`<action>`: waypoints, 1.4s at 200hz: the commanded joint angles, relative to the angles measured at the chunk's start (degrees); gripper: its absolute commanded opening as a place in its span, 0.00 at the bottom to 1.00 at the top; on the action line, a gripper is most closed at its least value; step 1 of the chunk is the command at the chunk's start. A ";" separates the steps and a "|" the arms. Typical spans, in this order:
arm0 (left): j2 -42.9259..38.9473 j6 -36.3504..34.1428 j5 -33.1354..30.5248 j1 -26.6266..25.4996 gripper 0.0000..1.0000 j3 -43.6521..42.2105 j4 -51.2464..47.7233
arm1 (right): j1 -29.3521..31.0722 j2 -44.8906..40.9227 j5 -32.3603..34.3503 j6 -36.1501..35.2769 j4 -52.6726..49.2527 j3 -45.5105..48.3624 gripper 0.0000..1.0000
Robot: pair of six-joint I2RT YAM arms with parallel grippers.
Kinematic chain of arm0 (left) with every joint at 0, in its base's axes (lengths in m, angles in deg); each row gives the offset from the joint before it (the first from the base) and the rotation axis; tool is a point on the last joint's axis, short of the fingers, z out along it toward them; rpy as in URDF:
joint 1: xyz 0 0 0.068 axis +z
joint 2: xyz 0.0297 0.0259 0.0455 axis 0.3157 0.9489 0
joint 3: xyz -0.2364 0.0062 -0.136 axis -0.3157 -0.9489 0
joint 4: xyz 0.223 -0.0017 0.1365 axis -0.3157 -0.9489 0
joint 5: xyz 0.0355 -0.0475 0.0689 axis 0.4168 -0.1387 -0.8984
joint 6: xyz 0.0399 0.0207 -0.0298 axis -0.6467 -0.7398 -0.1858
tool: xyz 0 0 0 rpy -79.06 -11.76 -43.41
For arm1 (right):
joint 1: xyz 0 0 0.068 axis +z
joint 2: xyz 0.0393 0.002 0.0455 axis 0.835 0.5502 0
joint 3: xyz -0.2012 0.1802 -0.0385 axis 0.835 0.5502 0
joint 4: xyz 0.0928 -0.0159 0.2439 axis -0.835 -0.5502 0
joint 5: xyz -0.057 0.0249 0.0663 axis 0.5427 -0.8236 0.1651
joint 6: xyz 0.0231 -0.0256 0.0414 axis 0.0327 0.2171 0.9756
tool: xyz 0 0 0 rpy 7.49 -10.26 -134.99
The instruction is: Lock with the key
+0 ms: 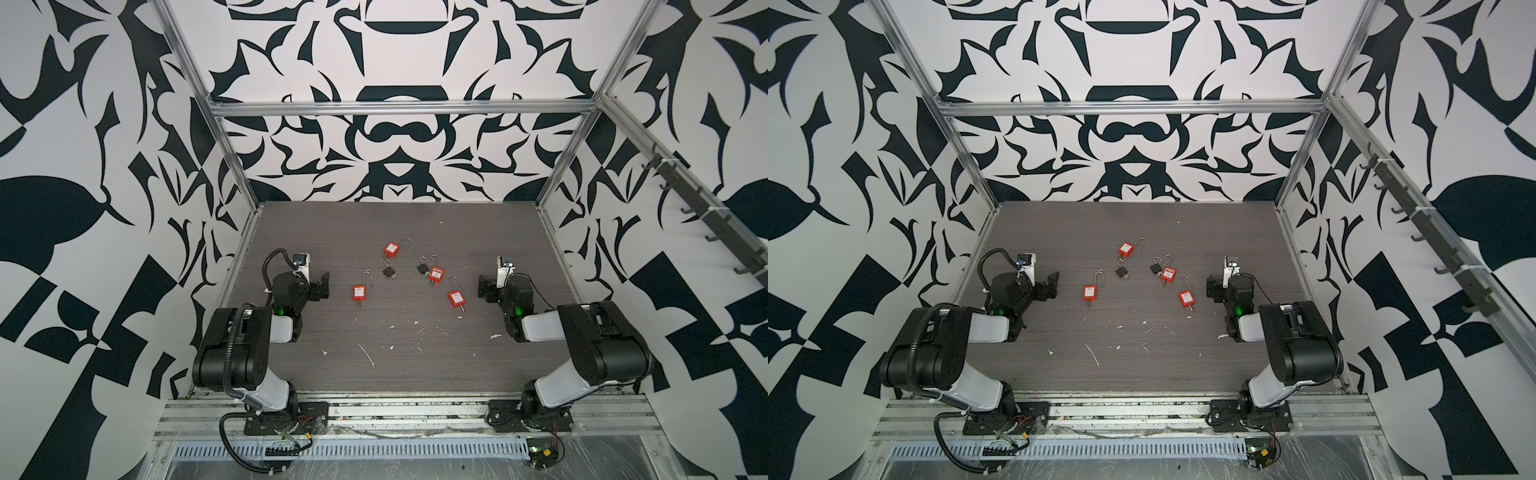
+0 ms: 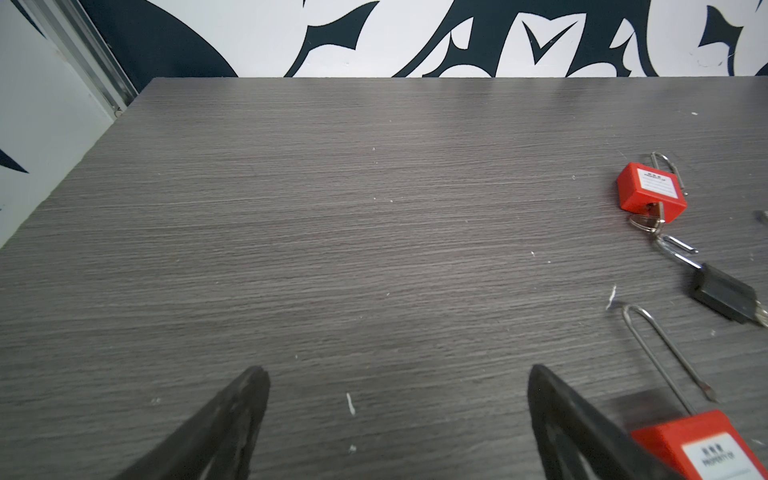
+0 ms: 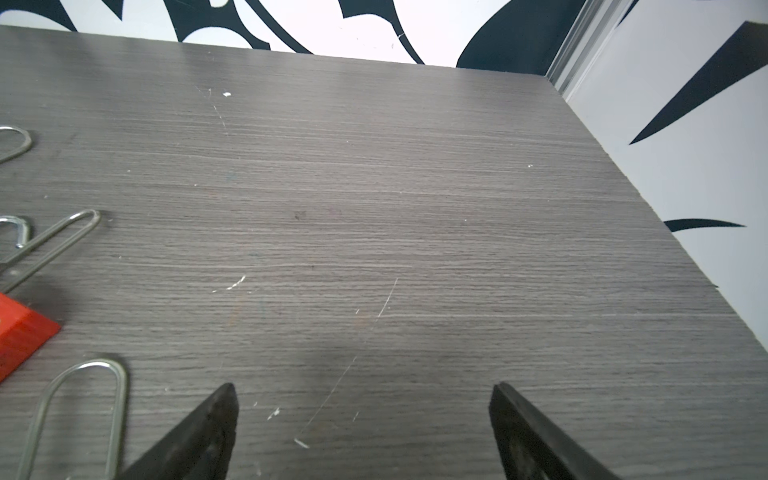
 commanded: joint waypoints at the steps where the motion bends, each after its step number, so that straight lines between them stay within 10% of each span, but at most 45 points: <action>1: 0.21 0.13 -0.20 0.15 0.99 0.71 0.90 | -0.13 -1.03 0.88 -0.06 2.25 -0.42 0.87; 44: -0.13 0.13 -0.12 0.26 0.99 0.34 1.58 | -0.07 -5.64 0.98 0.22 -1.08 -0.54 0.84; 144: -23.67 3.30 -2.38 -2.43 0.97 4.20 -23.12 | 7.17 -23.25 -7.47 1.99 -52.02 -15.53 0.76; 202: -30.78 9.70 13.55 -9.62 0.88 16.52 -49.88 | 19.60 -15.98 -1.95 13.23 -67.06 -24.55 0.72; 280: -31.92 10.01 11.96 -19.42 0.88 20.63 -58.36 | 22.12 -3.69 -0.54 16.40 -72.26 -32.42 0.70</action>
